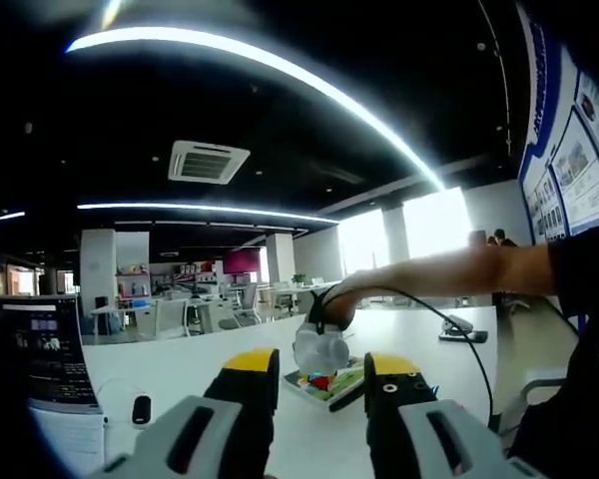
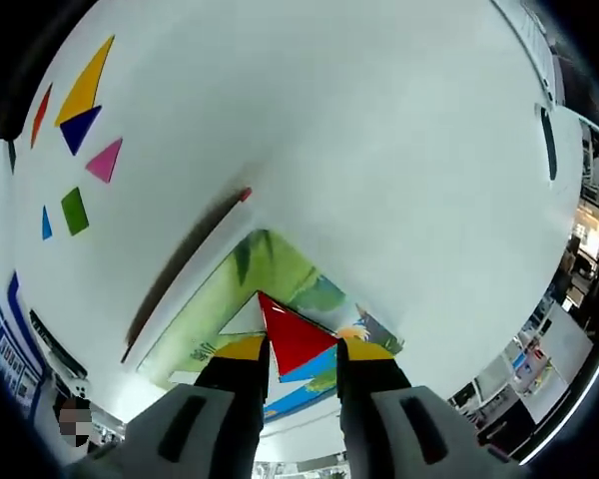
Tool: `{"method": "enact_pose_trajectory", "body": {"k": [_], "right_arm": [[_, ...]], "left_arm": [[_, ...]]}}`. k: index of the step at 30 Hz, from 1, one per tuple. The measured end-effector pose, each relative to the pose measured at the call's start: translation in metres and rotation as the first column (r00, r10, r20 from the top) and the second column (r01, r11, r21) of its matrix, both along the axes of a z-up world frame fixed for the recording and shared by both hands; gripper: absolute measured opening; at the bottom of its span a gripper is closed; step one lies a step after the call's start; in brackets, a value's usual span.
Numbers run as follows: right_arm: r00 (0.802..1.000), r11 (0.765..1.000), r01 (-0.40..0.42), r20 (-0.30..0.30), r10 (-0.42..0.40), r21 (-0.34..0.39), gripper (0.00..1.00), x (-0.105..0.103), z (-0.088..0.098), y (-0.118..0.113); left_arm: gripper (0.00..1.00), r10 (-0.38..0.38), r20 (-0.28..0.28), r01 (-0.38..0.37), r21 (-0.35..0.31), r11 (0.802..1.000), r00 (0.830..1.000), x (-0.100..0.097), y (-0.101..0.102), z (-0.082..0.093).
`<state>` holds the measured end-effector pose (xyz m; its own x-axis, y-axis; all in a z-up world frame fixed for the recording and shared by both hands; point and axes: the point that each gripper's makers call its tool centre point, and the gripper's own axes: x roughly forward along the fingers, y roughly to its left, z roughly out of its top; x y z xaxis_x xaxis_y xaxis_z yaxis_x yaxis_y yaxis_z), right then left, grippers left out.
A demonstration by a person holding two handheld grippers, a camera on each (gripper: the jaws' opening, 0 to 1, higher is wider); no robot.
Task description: Pick up the tangram pieces one by one and place each piece onto its matching region on the pattern sheet, fitting the shapes together until the outline on the sheet is completely filled by the tangram pieces
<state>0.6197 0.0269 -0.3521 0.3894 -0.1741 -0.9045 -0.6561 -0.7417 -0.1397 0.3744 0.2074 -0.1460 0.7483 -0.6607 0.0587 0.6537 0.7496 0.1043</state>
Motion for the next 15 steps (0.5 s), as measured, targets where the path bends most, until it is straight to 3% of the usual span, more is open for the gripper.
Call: {"method": "enact_pose_trajectory", "body": {"k": [15], "right_arm": [[0.999, 1.000, 0.030, 0.013, -0.030, 0.000, 0.31, 0.0000, -0.0002, 0.0008]], "left_arm": [[0.36, 0.002, 0.002, -0.002, -0.003, 1.000, 1.000, 0.0004, 0.0012, 0.0007]]}}
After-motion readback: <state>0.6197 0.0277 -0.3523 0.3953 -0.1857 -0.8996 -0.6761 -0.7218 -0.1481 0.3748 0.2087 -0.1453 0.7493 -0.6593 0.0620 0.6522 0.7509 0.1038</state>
